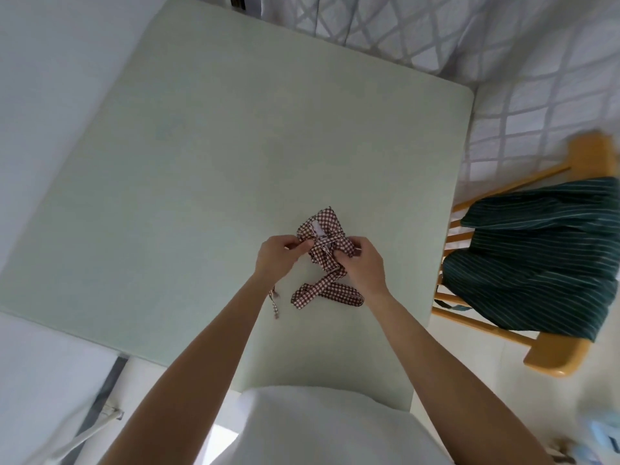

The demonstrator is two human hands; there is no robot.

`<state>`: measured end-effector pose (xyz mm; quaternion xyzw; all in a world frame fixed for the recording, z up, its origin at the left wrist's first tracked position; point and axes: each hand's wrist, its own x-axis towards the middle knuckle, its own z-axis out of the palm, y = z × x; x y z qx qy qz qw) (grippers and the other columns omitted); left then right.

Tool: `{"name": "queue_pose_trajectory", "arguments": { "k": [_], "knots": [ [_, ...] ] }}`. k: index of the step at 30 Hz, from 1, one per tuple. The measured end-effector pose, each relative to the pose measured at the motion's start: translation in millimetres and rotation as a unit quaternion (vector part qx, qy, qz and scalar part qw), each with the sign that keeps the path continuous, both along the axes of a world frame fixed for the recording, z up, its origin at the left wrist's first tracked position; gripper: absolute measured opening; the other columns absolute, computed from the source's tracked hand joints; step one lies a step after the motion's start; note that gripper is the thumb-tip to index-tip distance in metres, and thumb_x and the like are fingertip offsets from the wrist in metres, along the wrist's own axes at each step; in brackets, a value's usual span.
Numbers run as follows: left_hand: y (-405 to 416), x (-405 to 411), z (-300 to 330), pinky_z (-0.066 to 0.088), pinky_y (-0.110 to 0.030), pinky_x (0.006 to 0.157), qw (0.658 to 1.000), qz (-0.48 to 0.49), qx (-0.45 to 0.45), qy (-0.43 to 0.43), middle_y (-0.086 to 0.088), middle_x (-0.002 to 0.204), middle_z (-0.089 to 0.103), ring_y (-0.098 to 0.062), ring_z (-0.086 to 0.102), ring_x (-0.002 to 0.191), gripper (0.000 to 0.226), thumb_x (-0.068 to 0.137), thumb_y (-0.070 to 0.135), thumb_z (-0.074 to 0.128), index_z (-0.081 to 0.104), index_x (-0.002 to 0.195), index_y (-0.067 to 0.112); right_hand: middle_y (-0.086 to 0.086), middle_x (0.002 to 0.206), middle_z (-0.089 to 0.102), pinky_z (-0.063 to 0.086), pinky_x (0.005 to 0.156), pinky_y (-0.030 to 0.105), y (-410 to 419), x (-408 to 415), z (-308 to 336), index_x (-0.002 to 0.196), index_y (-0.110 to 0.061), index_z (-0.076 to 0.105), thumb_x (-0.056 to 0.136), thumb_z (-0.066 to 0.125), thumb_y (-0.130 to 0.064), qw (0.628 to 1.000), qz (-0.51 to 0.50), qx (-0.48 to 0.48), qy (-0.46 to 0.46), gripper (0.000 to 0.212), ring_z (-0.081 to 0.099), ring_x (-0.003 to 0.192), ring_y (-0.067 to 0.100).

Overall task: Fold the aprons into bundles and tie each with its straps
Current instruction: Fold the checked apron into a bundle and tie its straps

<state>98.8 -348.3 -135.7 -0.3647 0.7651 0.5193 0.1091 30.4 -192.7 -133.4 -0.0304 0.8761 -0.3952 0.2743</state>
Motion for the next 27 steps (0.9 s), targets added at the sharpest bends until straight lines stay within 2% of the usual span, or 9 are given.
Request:
{"name": "queue_pose_trajectory", "arguments": {
  "k": [4, 7, 11, 13, 16, 19, 22, 23, 27],
  "knots": [
    [2, -18, -12, 0.029, -0.025, 0.048, 0.995, -0.063, -0.068, -0.04, 0.005, 0.053, 0.048, -0.011, 0.044, 0.052, 0.039, 0.086, 0.045, 0.061, 0.058, 0.065, 0.013, 0.002, 0.117, 0.056, 0.043, 0.094, 0.03, -4, -10, -7, 0.118, -0.014, 0.056, 0.087, 0.062, -0.012, 0.979, 0.069, -0.005, 0.191, 0.032, 0.052, 0.106, 0.017],
    [0, -22, -16, 0.027, -0.027, 0.05, 0.994, -0.082, -0.058, -0.034, 0.005, 0.053, 0.044, -0.01, 0.038, 0.049, 0.037, 0.089, 0.039, 0.058, 0.052, 0.063, 0.013, 0.0, 0.104, 0.063, 0.049, 0.084, 0.028, -22, -15, -2, 0.11, -0.013, 0.061, 0.088, 0.059, -0.008, 0.958, 0.191, -0.066, 0.204, 0.022, 0.059, 0.093, 0.012],
    [-8, -12, -15, 0.043, -0.022, 0.075, 0.996, -0.074, -0.033, -0.034, 0.006, 0.092, 0.069, -0.01, 0.061, 0.086, 0.021, 0.088, 0.026, 0.061, 0.068, 0.107, 0.02, 0.011, 0.096, 0.063, 0.052, 0.065, 0.036, -40, -17, -14, 0.106, -0.006, 0.063, 0.086, 0.06, -0.006, 0.9, 0.355, 0.039, 0.251, 0.02, 0.062, 0.079, 0.027],
    [-16, -1, -15, 0.047, -0.023, 0.082, 0.997, -0.054, -0.049, -0.031, 0.007, 0.1, 0.071, -0.009, 0.063, 0.093, 0.019, 0.085, 0.025, 0.063, 0.069, 0.103, 0.026, 0.01, 0.074, 0.061, 0.045, 0.049, 0.029, -47, -16, -18, 0.084, -0.005, 0.067, 0.071, 0.072, 0.001, 0.875, 0.38, 0.076, 0.292, 0.015, 0.059, 0.059, 0.028],
    [-28, 14, -11, 0.049, -0.021, 0.079, 0.997, -0.042, -0.061, -0.03, 0.01, 0.093, 0.071, -0.005, 0.064, 0.088, 0.011, 0.084, 0.029, 0.065, 0.072, 0.092, 0.031, 0.002, 0.056, 0.053, 0.039, 0.043, 0.021, -57, -19, -14, 0.056, -0.012, 0.061, 0.045, 0.087, -0.001, 0.837, 0.41, 0.122, 0.341, 0.03, 0.053, 0.046, 0.02],
    [-36, 25, -7, 0.044, -0.009, 0.07, 0.998, -0.037, -0.041, -0.011, 0.011, 0.089, 0.071, -0.002, 0.063, 0.084, 0.009, 0.084, 0.029, 0.066, 0.072, 0.09, 0.027, 0.003, 0.06, 0.057, 0.043, 0.049, 0.023, -61, -19, -14, 0.062, -0.011, 0.062, 0.05, 0.086, -0.005, 0.806, 0.458, 0.126, 0.352, 0.027, 0.057, 0.054, 0.021],
    [-41, 30, -7, 0.048, -0.016, 0.075, 1.0, -0.006, 0.0, 0.001, 0.007, 0.089, 0.072, -0.005, 0.064, 0.082, 0.014, 0.087, 0.03, 0.061, 0.073, 0.091, 0.023, 0.011, 0.075, 0.062, 0.046, 0.058, 0.032, -62, -20, -20, 0.09, -0.003, 0.058, 0.089, 0.06, -0.008, 0.864, 0.417, 0.089, 0.268, 0.006, 0.059, 0.068, 0.026],
    [-42, 32, -8, 0.051, -0.022, 0.078, 1.0, 0.002, 0.015, -0.008, 0.005, 0.089, 0.071, -0.007, 0.064, 0.081, 0.016, 0.087, 0.03, 0.06, 0.073, 0.092, 0.022, 0.011, 0.078, 0.062, 0.044, 0.059, 0.034, -63, -21, -19, 0.097, -0.002, 0.055, 0.096, 0.048, -0.014, 0.892, 0.377, 0.098, 0.229, 0.014, 0.057, 0.069, 0.025],
    [-46, 38, -8, 0.05, -0.024, 0.081, 0.996, -0.017, 0.084, -0.023, 0.007, 0.087, 0.071, -0.003, 0.063, 0.078, 0.014, 0.087, 0.021, 0.06, 0.073, 0.091, 0.024, 0.007, 0.084, 0.065, 0.04, 0.065, 0.031, -63, -21, -21, 0.093, -0.005, 0.061, 0.094, 0.049, -0.014, 0.922, 0.333, 0.083, 0.182, 0.015, 0.058, 0.077, 0.022]
  ]
}}
